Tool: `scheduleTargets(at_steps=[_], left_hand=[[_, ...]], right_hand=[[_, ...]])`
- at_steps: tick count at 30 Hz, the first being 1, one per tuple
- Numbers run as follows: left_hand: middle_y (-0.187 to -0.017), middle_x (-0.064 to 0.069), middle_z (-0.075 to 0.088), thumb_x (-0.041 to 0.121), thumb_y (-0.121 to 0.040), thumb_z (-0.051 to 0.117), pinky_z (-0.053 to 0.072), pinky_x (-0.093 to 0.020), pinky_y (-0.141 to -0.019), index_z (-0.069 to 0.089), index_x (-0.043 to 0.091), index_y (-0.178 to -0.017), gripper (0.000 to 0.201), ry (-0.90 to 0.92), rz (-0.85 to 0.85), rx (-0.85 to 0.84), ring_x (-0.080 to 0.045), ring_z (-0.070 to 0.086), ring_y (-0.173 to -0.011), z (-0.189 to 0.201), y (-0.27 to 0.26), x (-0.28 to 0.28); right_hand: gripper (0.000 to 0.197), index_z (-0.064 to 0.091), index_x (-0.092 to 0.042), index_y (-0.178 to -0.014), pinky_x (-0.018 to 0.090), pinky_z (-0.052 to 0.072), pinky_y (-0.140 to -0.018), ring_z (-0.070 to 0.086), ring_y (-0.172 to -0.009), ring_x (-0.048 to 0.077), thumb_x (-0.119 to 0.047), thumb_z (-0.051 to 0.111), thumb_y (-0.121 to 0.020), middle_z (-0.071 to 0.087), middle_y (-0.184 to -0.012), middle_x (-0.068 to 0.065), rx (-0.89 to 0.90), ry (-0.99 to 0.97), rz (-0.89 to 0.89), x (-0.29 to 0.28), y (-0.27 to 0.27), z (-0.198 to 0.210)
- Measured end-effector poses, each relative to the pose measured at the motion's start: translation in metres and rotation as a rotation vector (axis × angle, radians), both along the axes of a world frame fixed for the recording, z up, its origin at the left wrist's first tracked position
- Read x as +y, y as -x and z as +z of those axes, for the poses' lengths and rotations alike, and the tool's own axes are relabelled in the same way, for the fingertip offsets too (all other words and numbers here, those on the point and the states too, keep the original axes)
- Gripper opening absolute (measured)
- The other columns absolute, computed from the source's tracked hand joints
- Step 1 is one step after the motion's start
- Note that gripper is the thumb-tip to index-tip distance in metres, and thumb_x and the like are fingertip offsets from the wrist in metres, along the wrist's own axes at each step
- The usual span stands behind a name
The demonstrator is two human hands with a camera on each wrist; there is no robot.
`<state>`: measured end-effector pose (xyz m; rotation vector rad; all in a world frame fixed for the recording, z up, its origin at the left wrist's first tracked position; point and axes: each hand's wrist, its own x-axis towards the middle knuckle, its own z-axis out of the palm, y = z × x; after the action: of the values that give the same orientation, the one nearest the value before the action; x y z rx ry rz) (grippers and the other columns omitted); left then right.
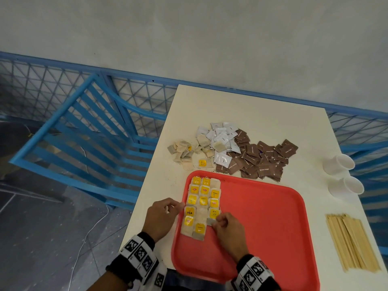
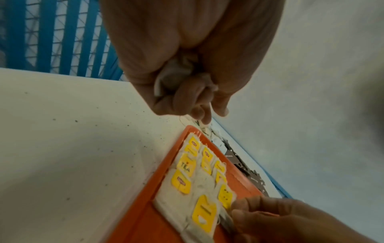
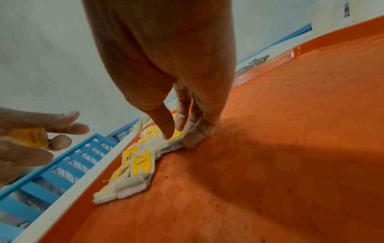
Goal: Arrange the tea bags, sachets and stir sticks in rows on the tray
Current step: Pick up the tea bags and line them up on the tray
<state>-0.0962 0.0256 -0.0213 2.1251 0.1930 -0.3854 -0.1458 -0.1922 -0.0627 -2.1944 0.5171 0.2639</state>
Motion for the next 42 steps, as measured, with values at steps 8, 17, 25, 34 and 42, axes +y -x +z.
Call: scheduleTargets(at_steps=[8,17,25,34,42], left_hand=[[-0.072,-0.004,0.059,0.068,-0.093,0.034,0.022,-0.014,-0.038,0.068,0.006,-0.116,0.074,0.989,0.238,0.520,-0.009,0.036,-0.039,0.047,-0.005,-0.027],[-0.052,-0.003,0.056,0.077,-0.086,0.010,0.016,-0.015,-0.039,0.047,0.012,-0.137,0.090,1.056,-0.141,0.608,-0.009,0.036,-0.030,0.098,-0.002,-0.073],[-0.067,-0.016,0.054,0.082,-0.084,0.023,0.014,-0.019,-0.038,0.059,0.007,-0.117,0.090,1.047,-0.231,0.535,-0.008,0.037,-0.030,0.096,0.000,-0.080],[-0.099,0.000,0.069,0.049,-0.081,0.073,0.054,-0.042,-0.066,0.073,0.034,-0.108,0.031,0.523,-0.225,-0.164,-0.025,0.066,-0.080,0.123,-0.018,-0.081],[-0.054,0.008,0.055,0.024,-0.086,0.073,0.028,-0.021,-0.044,0.072,0.009,-0.085,0.016,0.629,-0.148,-0.221,-0.014,0.037,-0.040,0.140,-0.034,-0.091]], right_hand=[[0.016,0.066,-0.023,-0.080,0.011,0.043,-0.057,0.058,-0.063,0.003,-0.009,0.069,-0.088,0.068,-0.072,-0.006,-0.186,-0.114,0.064,-0.016,-0.012,0.058],[0.012,0.071,-0.031,-0.098,0.017,0.038,-0.070,0.052,-0.077,0.008,-0.026,0.072,-0.087,0.057,-0.080,-0.015,-0.370,-0.073,0.542,-0.021,-0.032,0.167],[0.008,0.070,-0.018,-0.081,0.012,0.038,-0.063,0.054,-0.062,-0.001,-0.018,0.074,-0.087,0.065,-0.066,-0.013,-0.305,-0.322,0.473,-0.039,-0.032,0.186],[0.013,0.068,-0.026,-0.097,0.020,0.045,-0.065,0.060,-0.071,0.011,-0.019,0.073,-0.088,0.066,-0.077,-0.007,-0.432,-0.020,0.580,-0.071,-0.057,0.214],[0.021,0.066,-0.025,-0.104,0.018,0.049,-0.069,0.065,-0.078,0.007,-0.017,0.074,-0.087,0.070,-0.090,-0.010,-0.463,-0.120,0.436,-0.072,-0.063,0.225]])
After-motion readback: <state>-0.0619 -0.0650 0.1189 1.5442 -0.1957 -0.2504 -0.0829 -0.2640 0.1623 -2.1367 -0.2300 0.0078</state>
